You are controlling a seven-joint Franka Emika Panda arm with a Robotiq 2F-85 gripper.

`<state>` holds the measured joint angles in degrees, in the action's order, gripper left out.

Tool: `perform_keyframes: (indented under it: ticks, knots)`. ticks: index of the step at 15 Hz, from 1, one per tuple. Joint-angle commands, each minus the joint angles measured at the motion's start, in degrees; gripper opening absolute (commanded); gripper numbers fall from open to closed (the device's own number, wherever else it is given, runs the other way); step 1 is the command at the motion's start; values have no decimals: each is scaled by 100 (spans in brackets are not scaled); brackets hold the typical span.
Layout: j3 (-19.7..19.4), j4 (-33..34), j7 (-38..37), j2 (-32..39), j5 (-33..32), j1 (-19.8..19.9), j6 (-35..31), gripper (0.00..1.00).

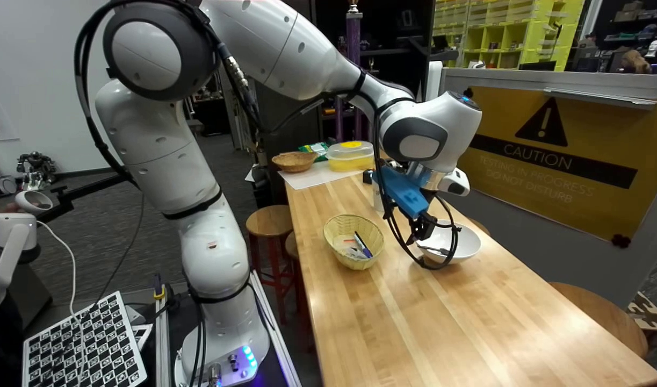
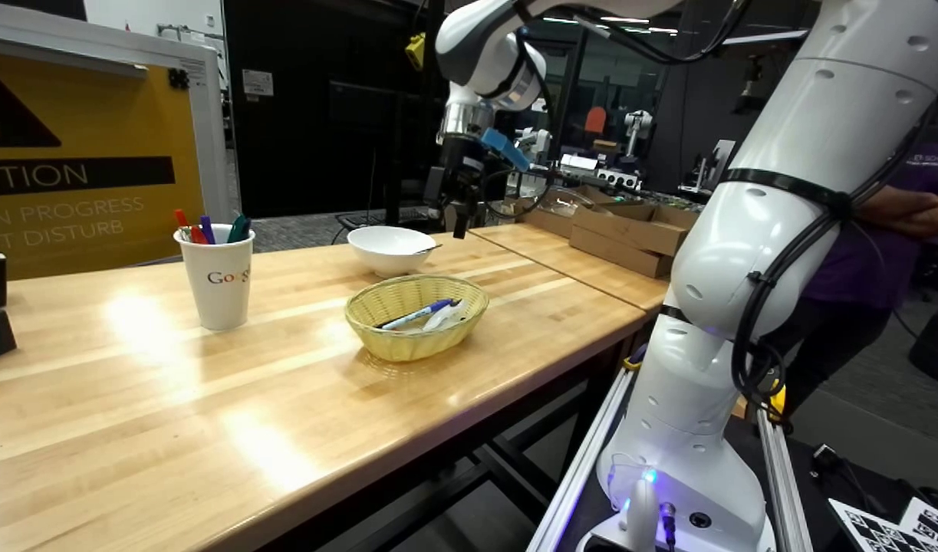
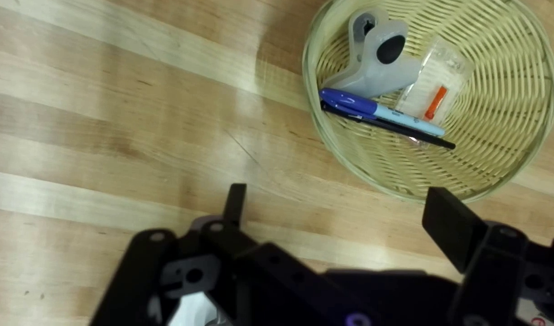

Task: Remove a blue pen from the white cup and put it inside the brown basket

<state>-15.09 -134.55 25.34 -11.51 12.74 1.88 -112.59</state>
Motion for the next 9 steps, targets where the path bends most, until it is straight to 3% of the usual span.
perform_keyframes:
  ticks: [1, 5, 9]
  knots:
    - [162, 130, 81, 112, 24, 144, -99, 100]
    - [395, 108, -54, -107, -314, 109, -84, 100]
    - [872, 295, -245, -174, -802, -100, 162, 100]
